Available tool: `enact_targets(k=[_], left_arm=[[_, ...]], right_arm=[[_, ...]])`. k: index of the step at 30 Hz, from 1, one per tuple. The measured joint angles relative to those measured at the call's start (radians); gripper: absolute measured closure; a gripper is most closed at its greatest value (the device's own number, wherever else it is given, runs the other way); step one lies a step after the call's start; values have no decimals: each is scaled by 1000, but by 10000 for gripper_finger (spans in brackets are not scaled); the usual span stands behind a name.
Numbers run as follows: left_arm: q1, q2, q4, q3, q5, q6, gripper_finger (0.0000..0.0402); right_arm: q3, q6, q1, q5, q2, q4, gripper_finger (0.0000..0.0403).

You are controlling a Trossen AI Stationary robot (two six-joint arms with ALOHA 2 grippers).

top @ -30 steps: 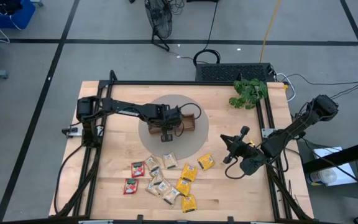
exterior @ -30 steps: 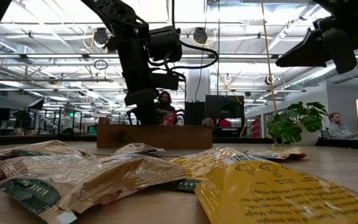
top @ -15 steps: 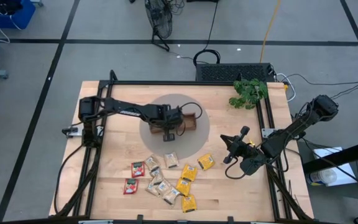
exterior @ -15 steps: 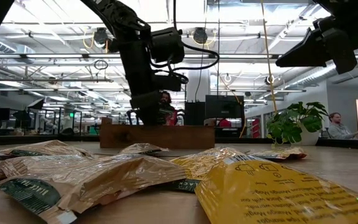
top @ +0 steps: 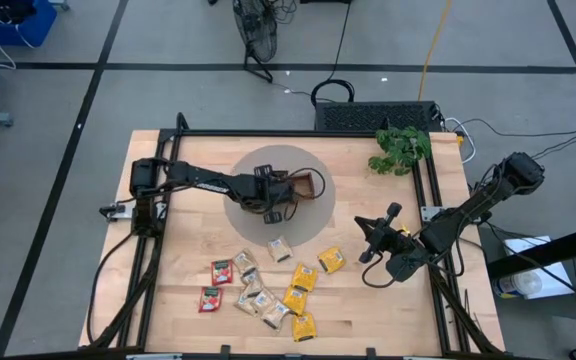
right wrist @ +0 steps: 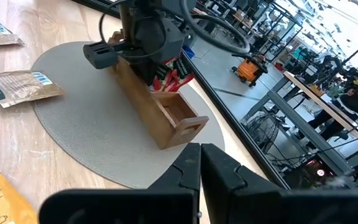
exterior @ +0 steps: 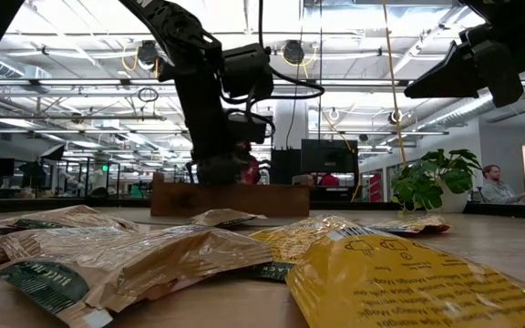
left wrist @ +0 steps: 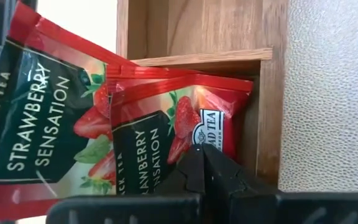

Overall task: Pick & Place Tea
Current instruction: Put the red tea bag into the wooden organizer

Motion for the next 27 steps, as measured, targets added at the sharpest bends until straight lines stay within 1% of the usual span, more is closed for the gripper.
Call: enact_targets(k=[5, 10, 14, 21, 27], left_arm=[[-21, 1, -14, -1, -71, 15, 400], [-28, 1, -16, -1, -87, 6, 400], [-39, 1, -16, -1, -139, 6, 397], [-54, 1, -15, -1, -152, 36, 399], [-76, 0, -12, -1, -156, 39, 368]], right_arm=[[0, 2, 0, 0, 0, 0, 403], [0, 2, 0, 0, 0, 0, 403], [0, 2, 0, 0, 0, 0, 403], [0, 2, 0, 0, 0, 0, 403], [0, 2, 0, 0, 0, 0, 403]])
